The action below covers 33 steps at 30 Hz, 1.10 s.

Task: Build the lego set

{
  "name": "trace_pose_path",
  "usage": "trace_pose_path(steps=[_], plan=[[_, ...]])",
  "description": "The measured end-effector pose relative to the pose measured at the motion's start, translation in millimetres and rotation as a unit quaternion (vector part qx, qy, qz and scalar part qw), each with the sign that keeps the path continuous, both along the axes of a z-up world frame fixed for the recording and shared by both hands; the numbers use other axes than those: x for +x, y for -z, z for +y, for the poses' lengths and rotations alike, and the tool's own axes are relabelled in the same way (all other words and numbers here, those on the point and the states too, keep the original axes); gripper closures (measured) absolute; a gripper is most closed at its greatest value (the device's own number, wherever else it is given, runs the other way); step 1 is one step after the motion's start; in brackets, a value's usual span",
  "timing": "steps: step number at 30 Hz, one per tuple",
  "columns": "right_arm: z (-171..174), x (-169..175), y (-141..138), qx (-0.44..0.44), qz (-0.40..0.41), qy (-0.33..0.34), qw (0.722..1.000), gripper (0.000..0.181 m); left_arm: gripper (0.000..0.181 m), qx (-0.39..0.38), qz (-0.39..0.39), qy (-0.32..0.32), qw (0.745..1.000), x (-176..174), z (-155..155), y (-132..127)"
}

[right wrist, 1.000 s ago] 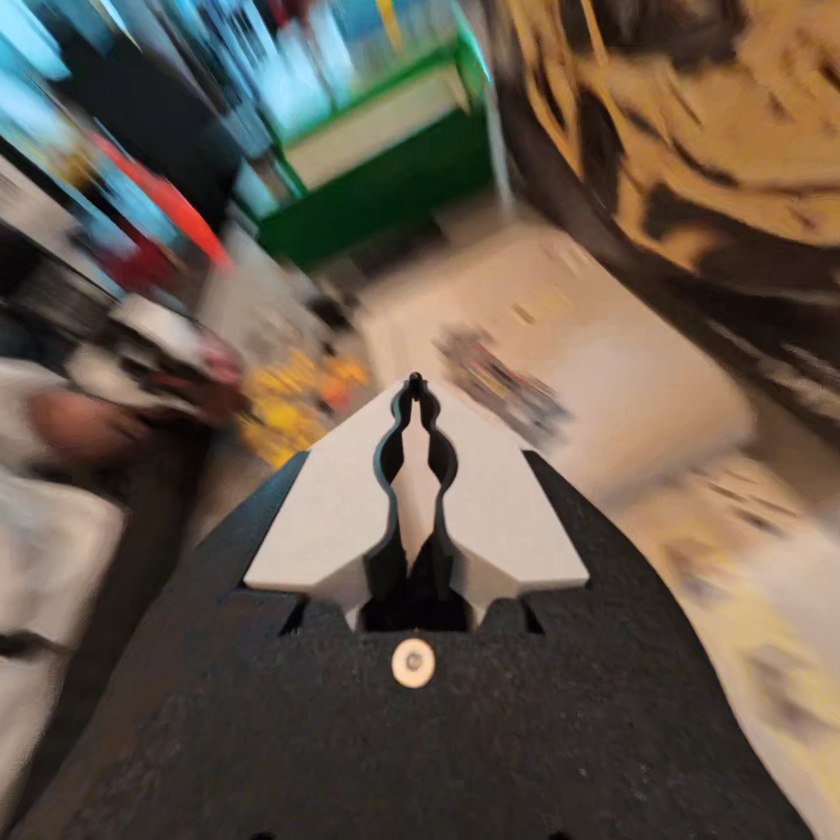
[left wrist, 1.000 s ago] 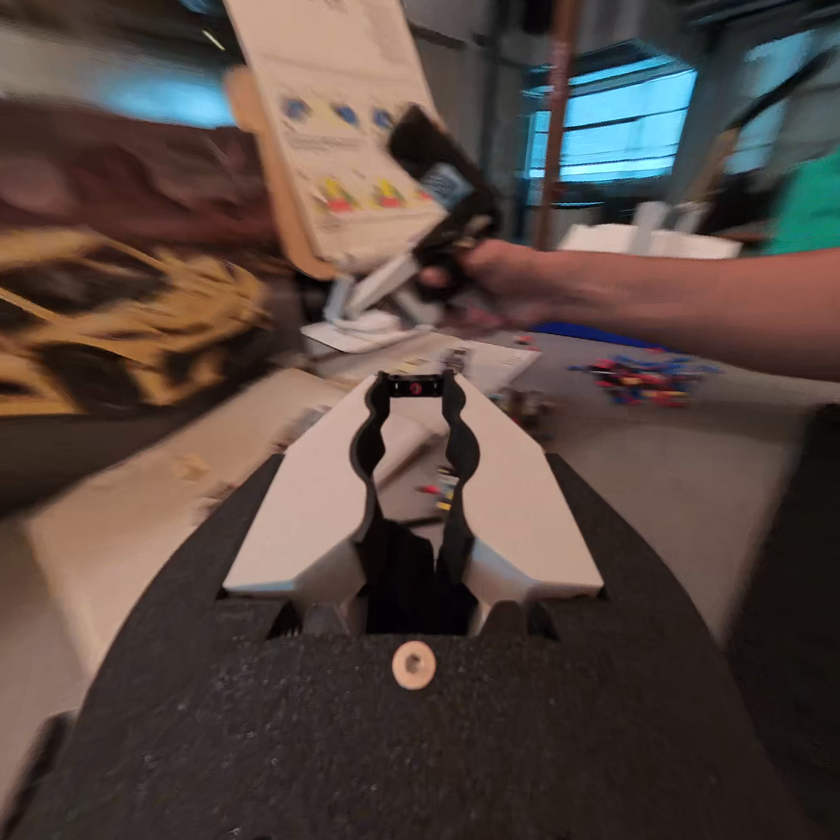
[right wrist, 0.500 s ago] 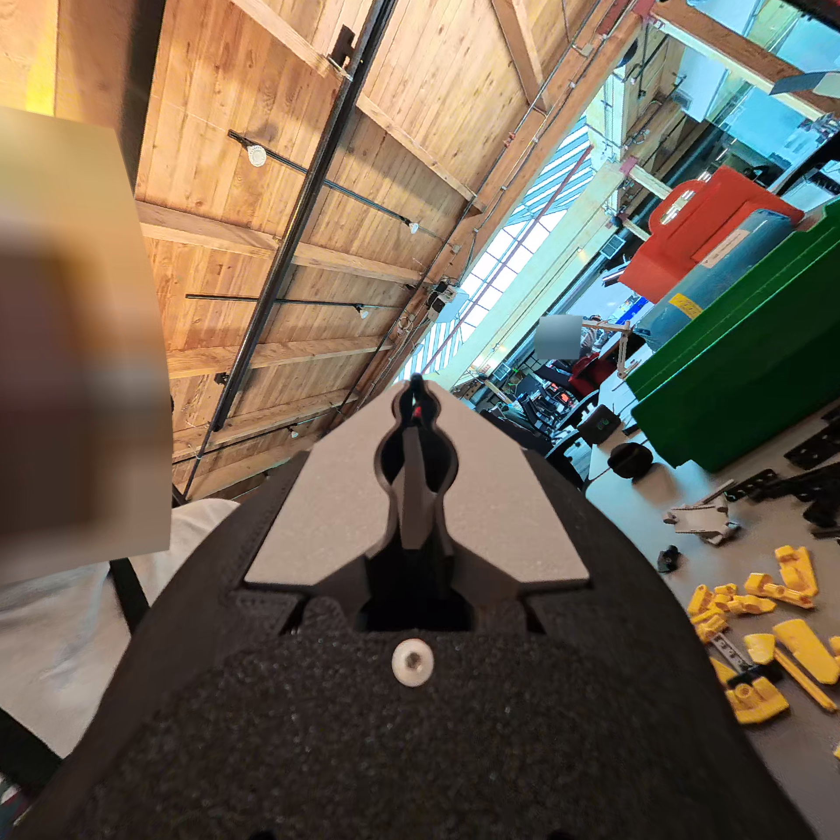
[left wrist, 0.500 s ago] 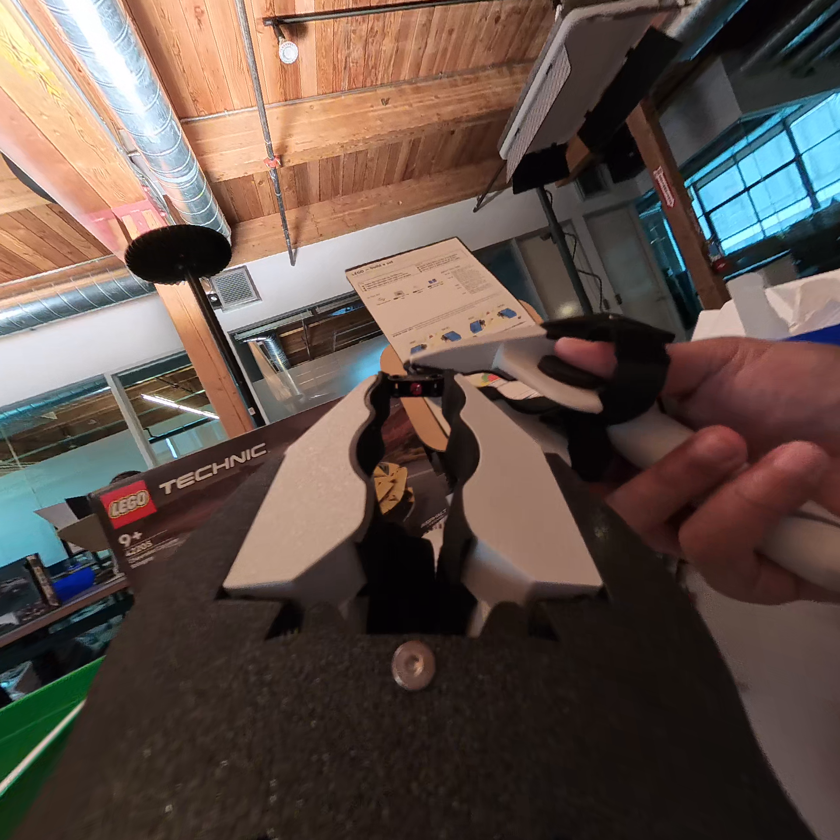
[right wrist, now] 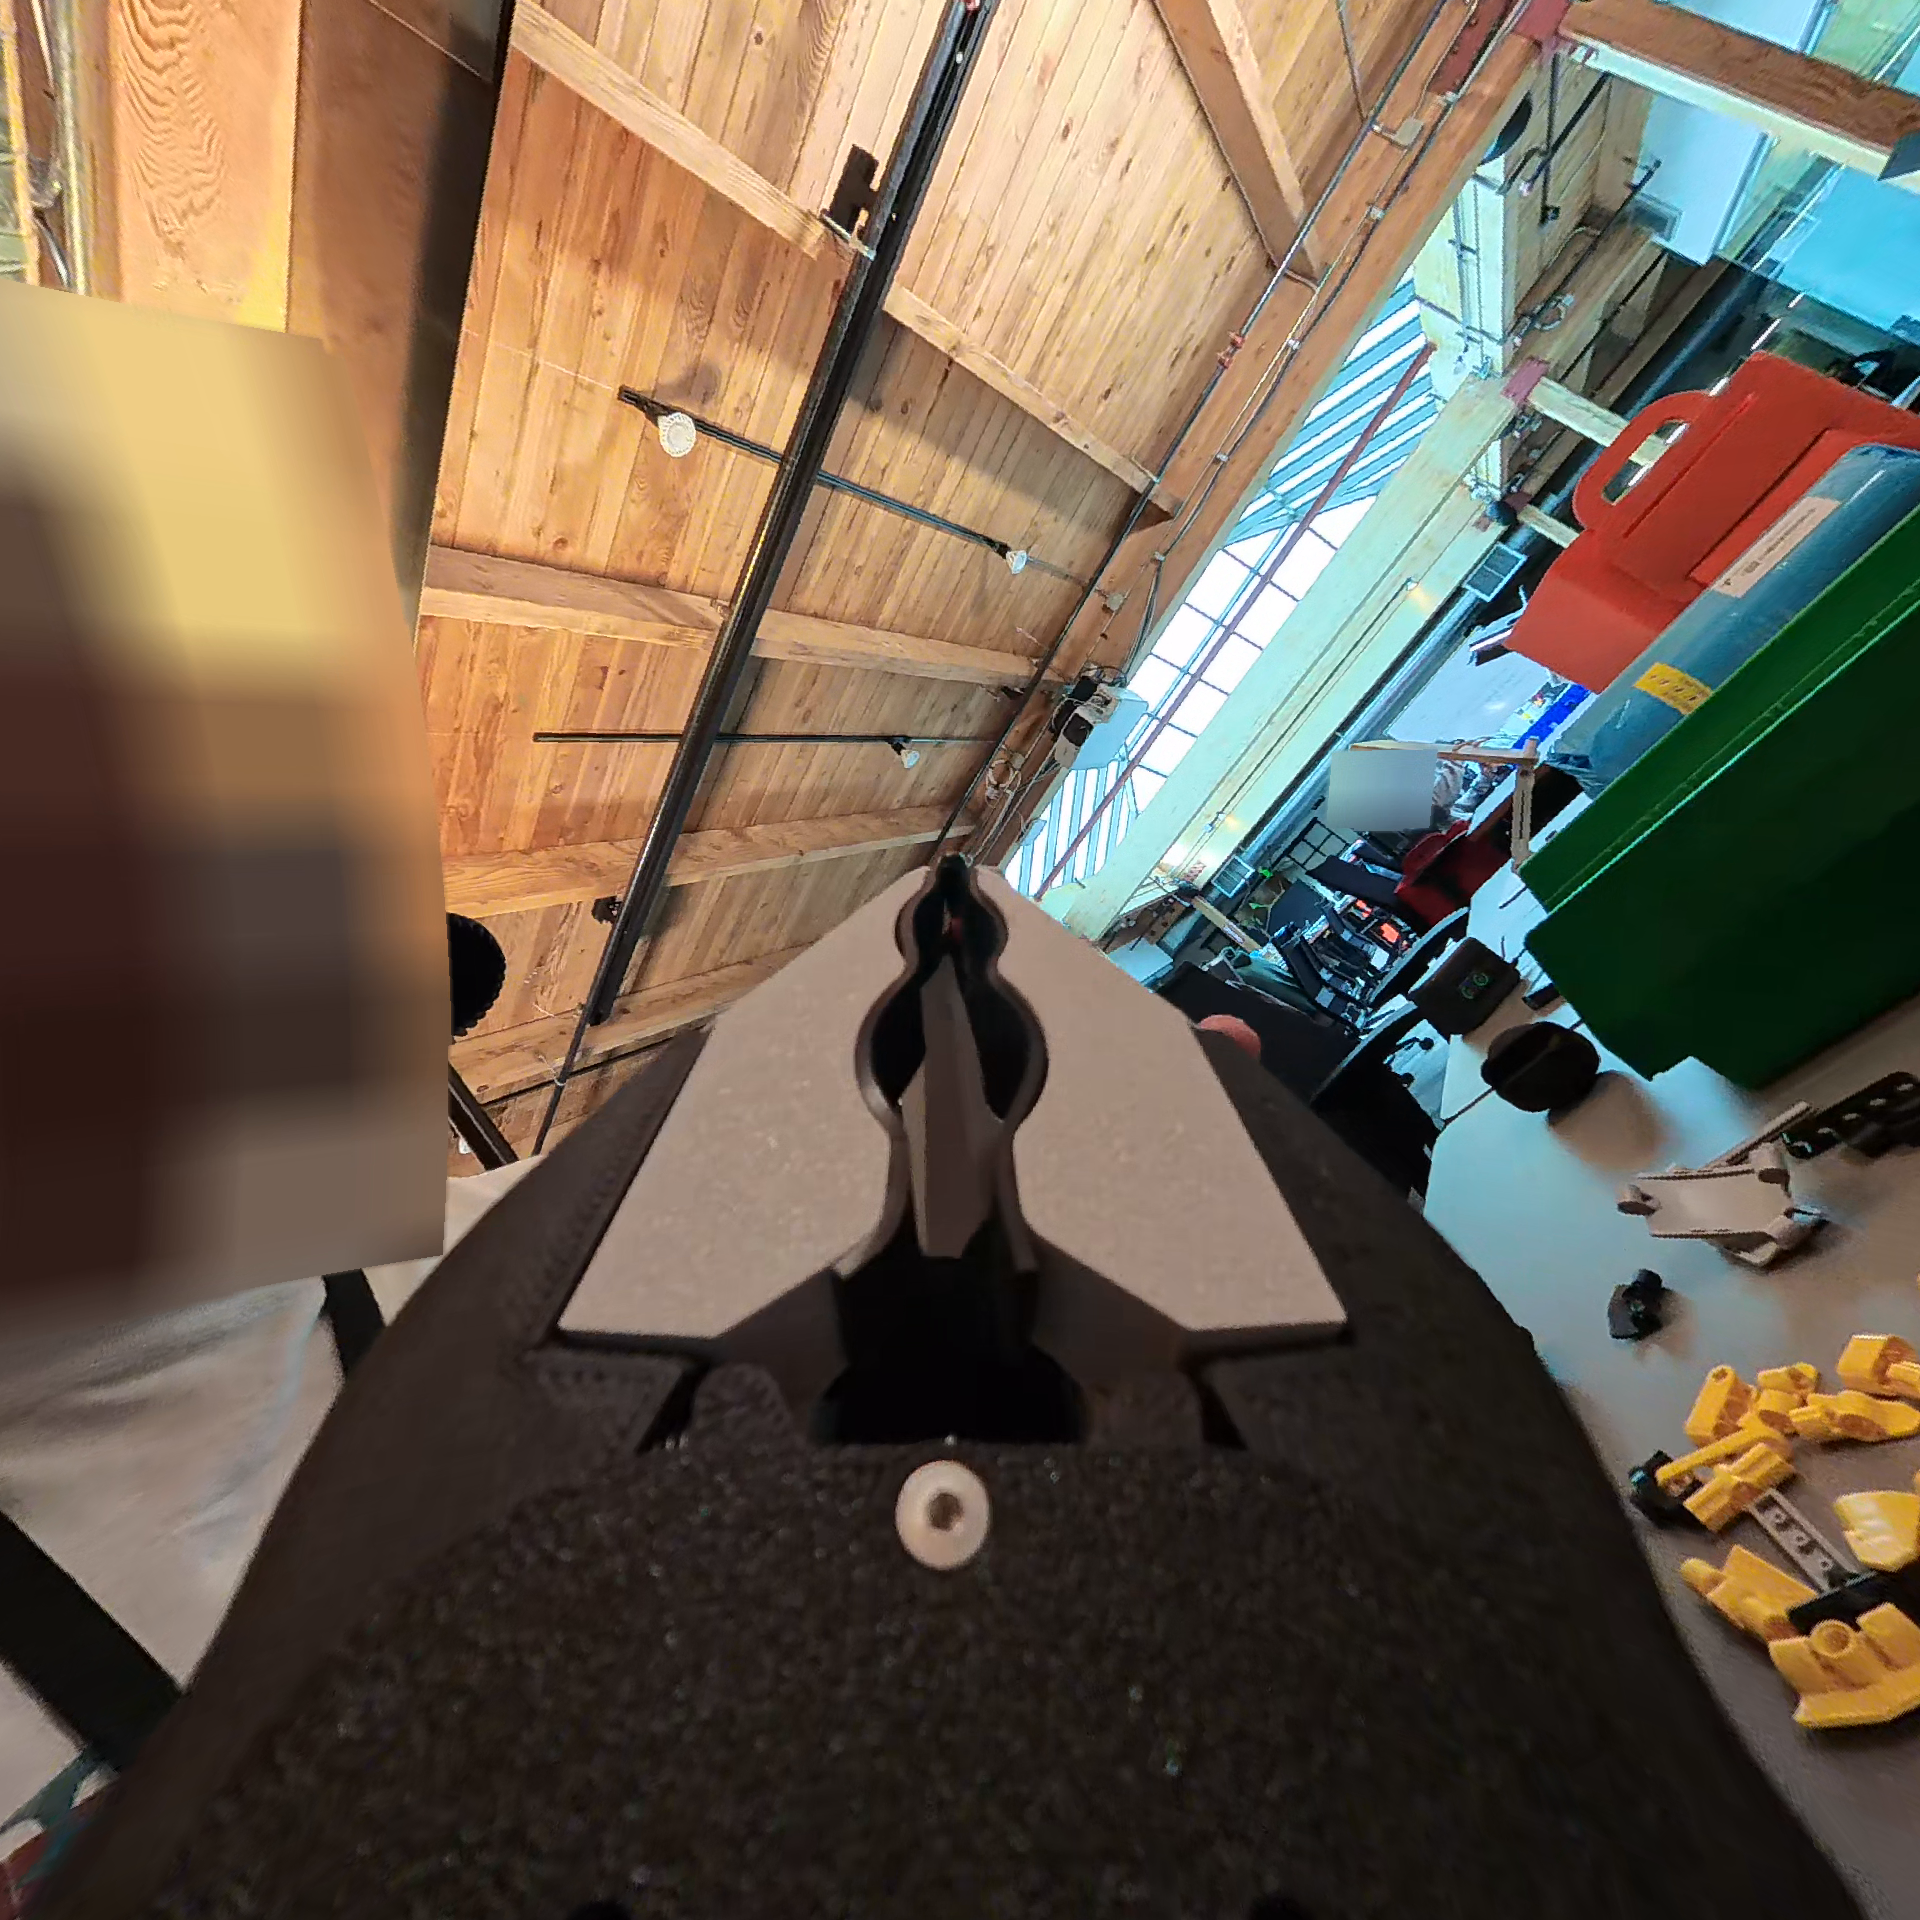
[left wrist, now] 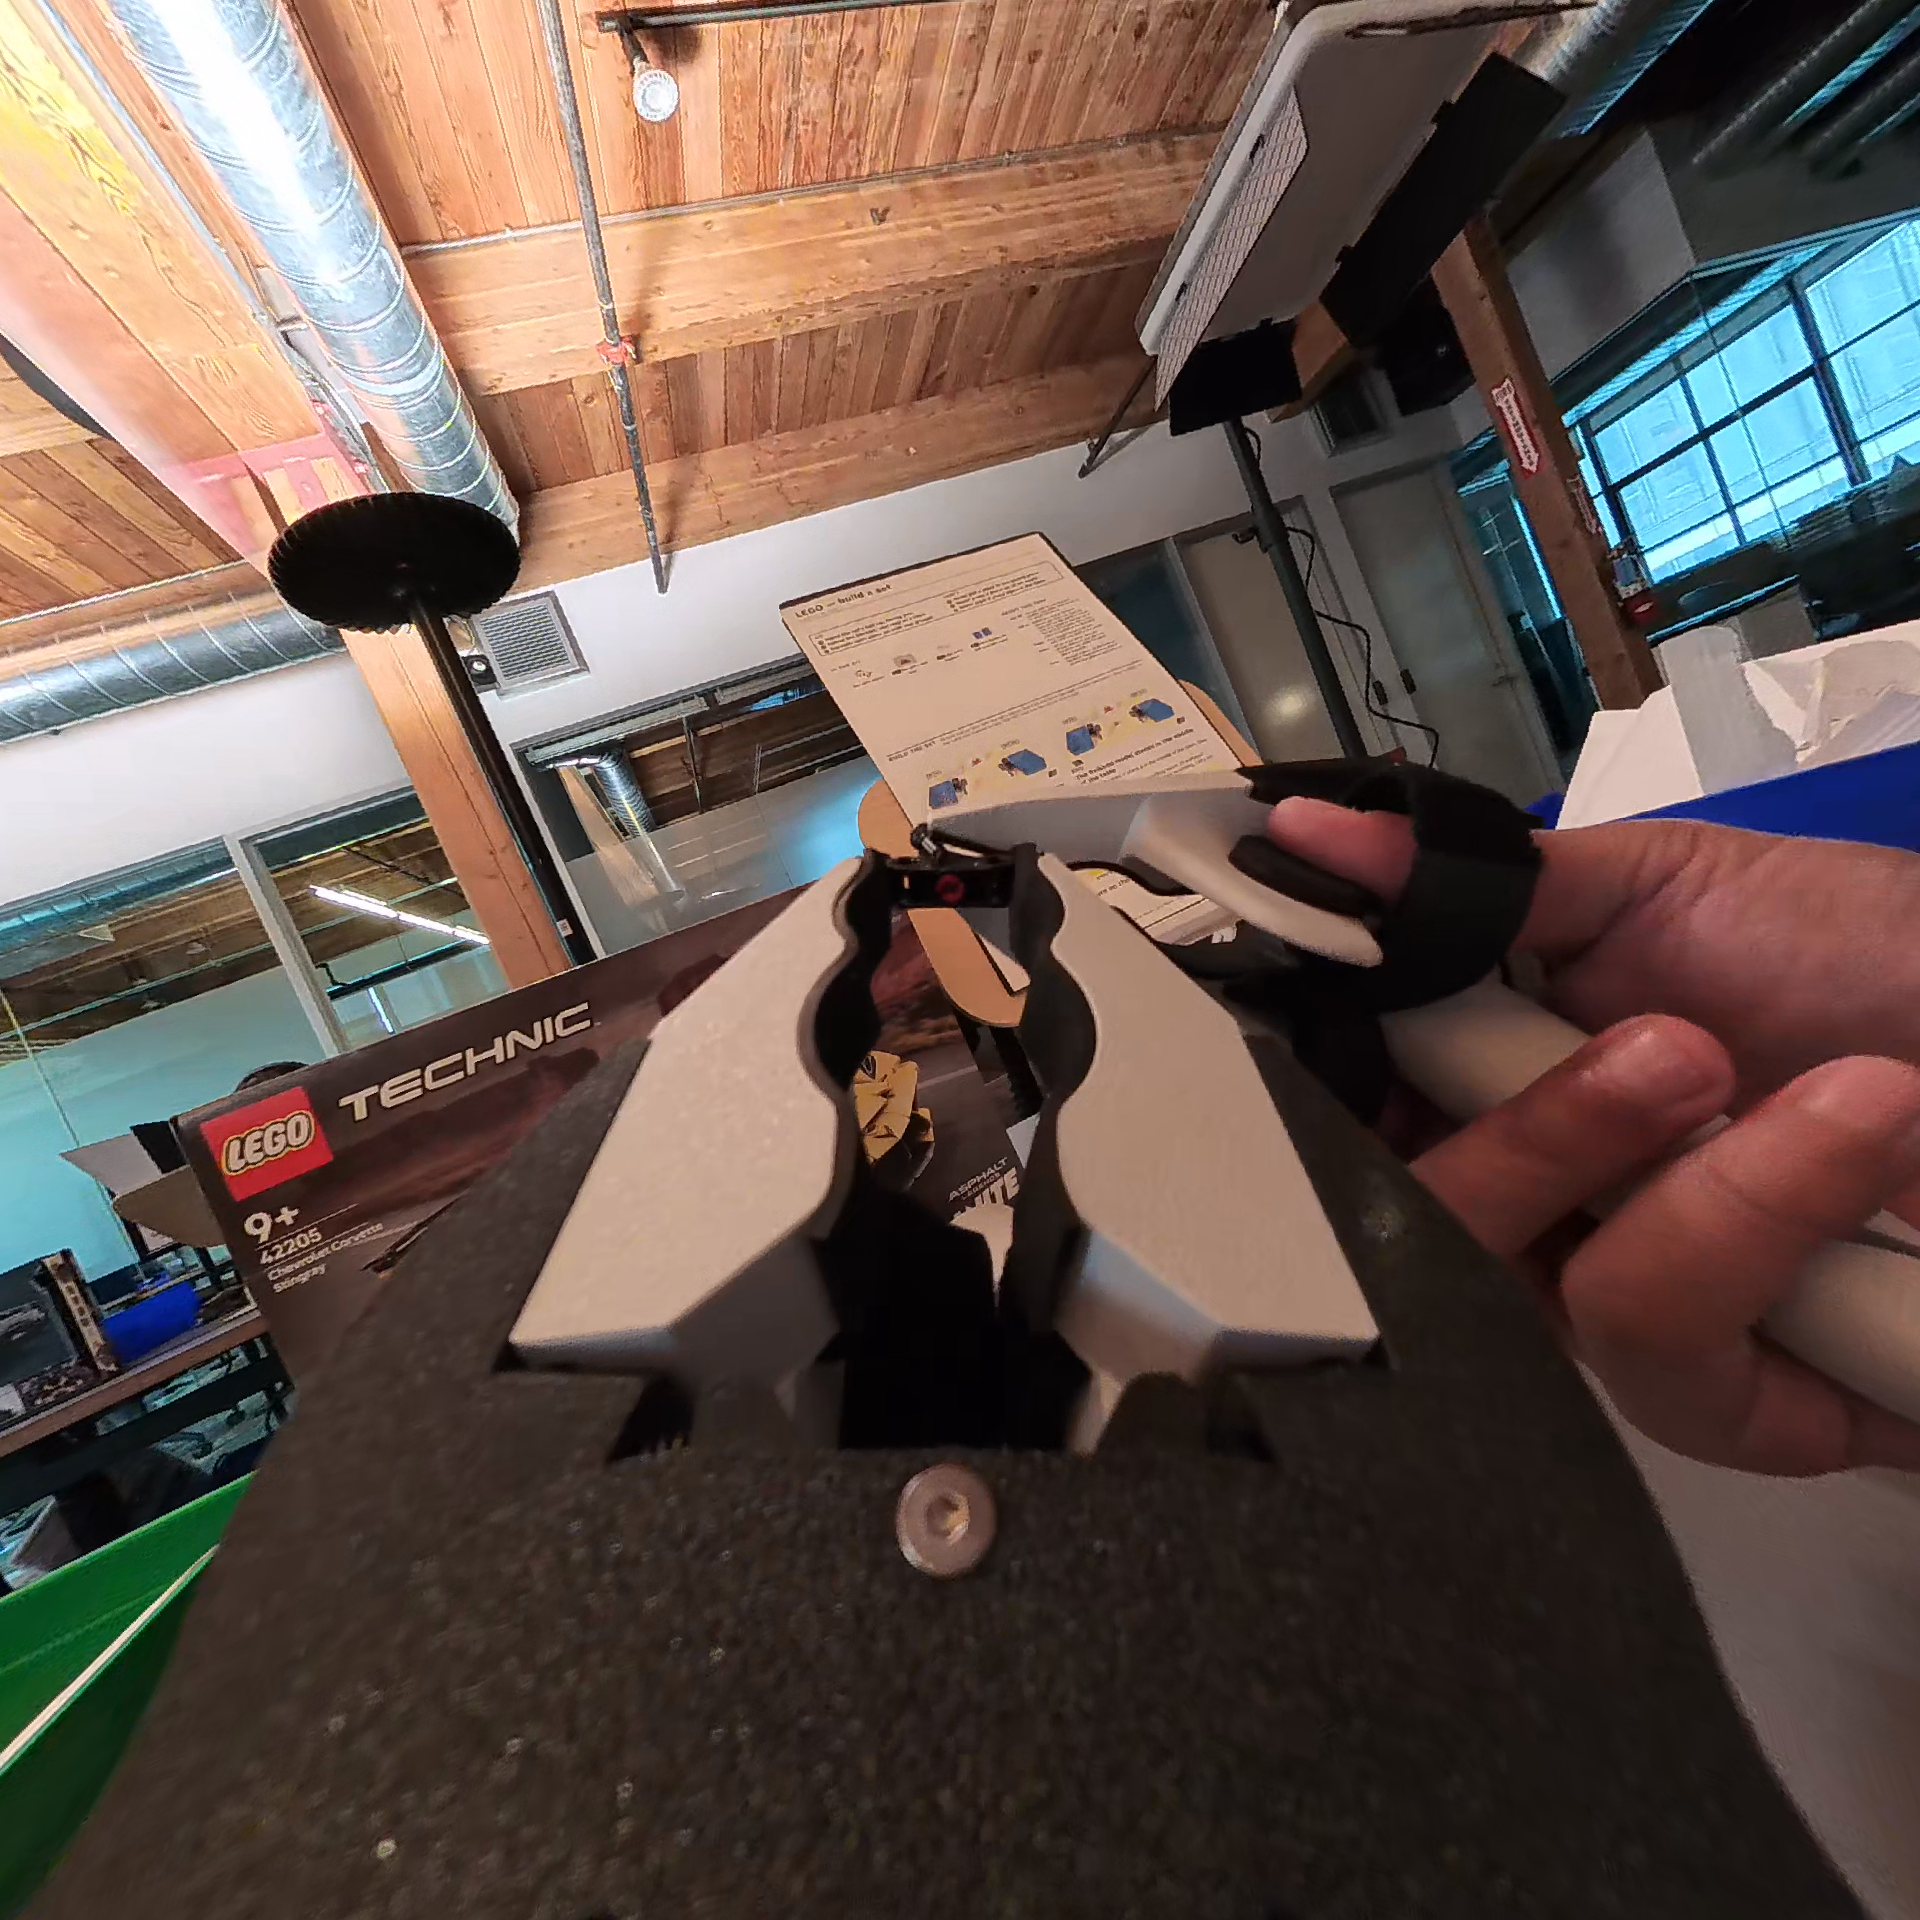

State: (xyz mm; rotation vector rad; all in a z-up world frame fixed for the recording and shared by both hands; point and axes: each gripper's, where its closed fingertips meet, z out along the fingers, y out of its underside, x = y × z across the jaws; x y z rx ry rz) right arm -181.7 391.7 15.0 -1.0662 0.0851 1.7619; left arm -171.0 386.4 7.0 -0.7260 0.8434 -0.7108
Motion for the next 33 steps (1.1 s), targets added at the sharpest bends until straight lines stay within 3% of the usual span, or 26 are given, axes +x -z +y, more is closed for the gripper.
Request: trace_pose_path(steps=[21, 30, 33], plan=[[2, 2, 6, -0.023, 0.028, -0.007, 0.999, 0.180, 0.160, 0.016, 0.009, -0.025, 1.000, 1, 2, 2], [8, 4, 10, -0.066, 0.092, -0.017, 0.993, 0.181, 0.160, 0.051, 0.034, -0.098, 0.993, 1, 8, 6], [9, 3, 10, -0.077, 0.081, 0.010, 0.994, 0.180, 0.160, 0.066, 0.039, -0.124, 0.989, 0, 9, 6]])
